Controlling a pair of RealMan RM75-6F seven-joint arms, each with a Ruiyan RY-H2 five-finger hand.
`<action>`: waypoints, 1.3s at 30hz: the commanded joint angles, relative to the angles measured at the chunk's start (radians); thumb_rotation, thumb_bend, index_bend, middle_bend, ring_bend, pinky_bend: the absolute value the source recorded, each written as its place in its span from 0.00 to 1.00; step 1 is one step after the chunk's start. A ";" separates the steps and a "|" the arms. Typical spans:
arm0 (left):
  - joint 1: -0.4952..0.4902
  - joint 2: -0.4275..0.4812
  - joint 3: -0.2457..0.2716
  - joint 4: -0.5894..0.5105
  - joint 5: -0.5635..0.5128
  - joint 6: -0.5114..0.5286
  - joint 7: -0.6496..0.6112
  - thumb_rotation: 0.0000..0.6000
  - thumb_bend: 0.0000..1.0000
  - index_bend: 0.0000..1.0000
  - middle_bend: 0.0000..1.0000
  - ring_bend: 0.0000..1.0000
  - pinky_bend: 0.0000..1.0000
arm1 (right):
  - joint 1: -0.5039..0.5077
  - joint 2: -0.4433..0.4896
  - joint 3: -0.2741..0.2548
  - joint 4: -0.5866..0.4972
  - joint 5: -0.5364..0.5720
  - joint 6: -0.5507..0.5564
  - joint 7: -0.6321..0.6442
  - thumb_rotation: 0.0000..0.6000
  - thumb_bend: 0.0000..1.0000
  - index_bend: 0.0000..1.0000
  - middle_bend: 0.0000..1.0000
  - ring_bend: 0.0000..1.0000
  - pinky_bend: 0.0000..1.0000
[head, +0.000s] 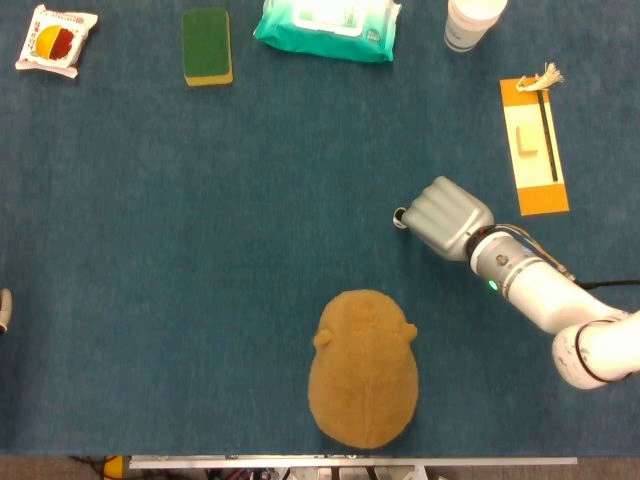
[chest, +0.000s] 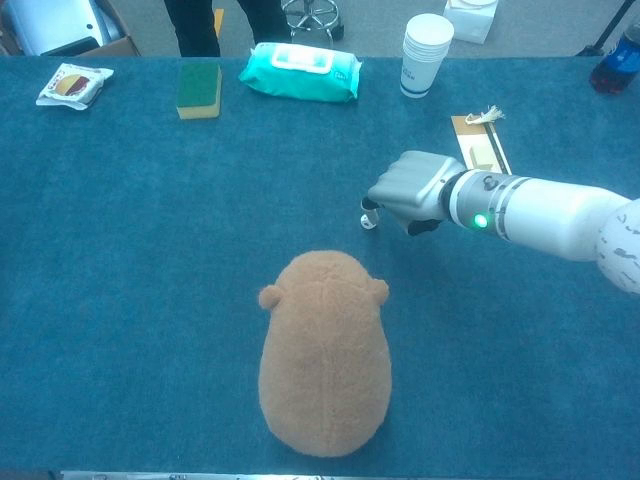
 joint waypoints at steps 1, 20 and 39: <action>-0.001 -0.001 0.000 -0.002 0.000 -0.002 0.003 1.00 0.43 0.32 0.24 0.17 0.42 | -0.009 0.004 0.003 0.005 -0.010 0.005 0.011 1.00 1.00 0.30 1.00 1.00 1.00; -0.002 -0.010 0.001 0.007 -0.006 -0.011 -0.003 1.00 0.43 0.32 0.24 0.17 0.42 | -0.051 0.017 0.026 0.014 -0.073 -0.002 0.045 1.00 1.00 0.30 1.00 1.00 1.00; 0.000 -0.014 -0.001 0.011 -0.014 -0.013 -0.009 1.00 0.43 0.32 0.24 0.17 0.42 | -0.070 0.035 0.016 -0.003 -0.085 -0.016 0.045 1.00 1.00 0.30 1.00 1.00 1.00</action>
